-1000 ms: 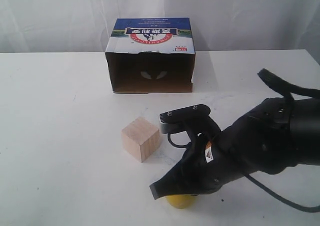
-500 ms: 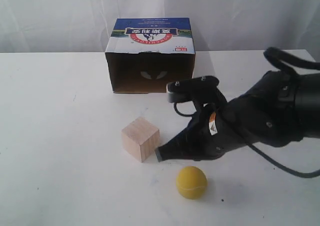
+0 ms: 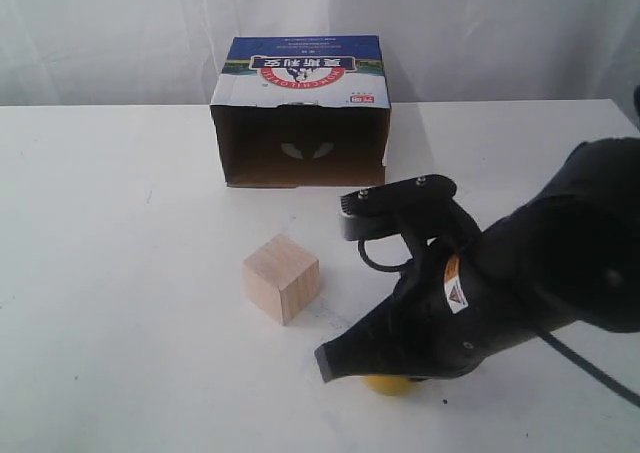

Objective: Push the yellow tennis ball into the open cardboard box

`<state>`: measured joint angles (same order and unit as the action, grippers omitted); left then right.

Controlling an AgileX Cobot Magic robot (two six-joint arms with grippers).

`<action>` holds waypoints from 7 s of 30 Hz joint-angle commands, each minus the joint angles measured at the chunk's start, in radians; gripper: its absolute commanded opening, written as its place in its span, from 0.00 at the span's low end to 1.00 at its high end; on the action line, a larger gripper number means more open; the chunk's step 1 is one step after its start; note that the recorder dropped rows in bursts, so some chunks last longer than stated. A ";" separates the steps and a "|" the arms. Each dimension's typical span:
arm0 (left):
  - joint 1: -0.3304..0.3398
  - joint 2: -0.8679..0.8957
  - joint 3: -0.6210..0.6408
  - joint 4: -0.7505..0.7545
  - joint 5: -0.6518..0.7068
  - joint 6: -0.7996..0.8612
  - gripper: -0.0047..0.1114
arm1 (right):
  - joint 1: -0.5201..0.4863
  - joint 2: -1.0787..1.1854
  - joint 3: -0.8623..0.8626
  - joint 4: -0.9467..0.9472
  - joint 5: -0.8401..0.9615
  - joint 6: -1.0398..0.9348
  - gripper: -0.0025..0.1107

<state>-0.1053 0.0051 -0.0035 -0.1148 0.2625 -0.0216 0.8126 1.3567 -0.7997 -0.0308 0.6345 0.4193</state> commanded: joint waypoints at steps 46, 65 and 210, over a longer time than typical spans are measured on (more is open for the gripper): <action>-0.008 -0.005 0.003 -0.016 -0.001 -0.004 0.04 | -0.209 0.209 -0.014 -0.217 -0.256 0.101 0.02; -0.008 -0.005 0.003 -0.020 -0.001 -0.004 0.04 | -0.214 0.192 -0.014 -0.004 -0.174 -0.129 0.02; -0.008 -0.005 0.003 -0.042 -0.001 -0.004 0.04 | -0.577 0.648 -0.481 -0.271 -0.351 0.090 0.02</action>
<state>-0.1053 0.0051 -0.0035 -0.1414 0.2625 -0.0216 0.2155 2.0109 -1.2828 -0.2963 0.2236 0.5300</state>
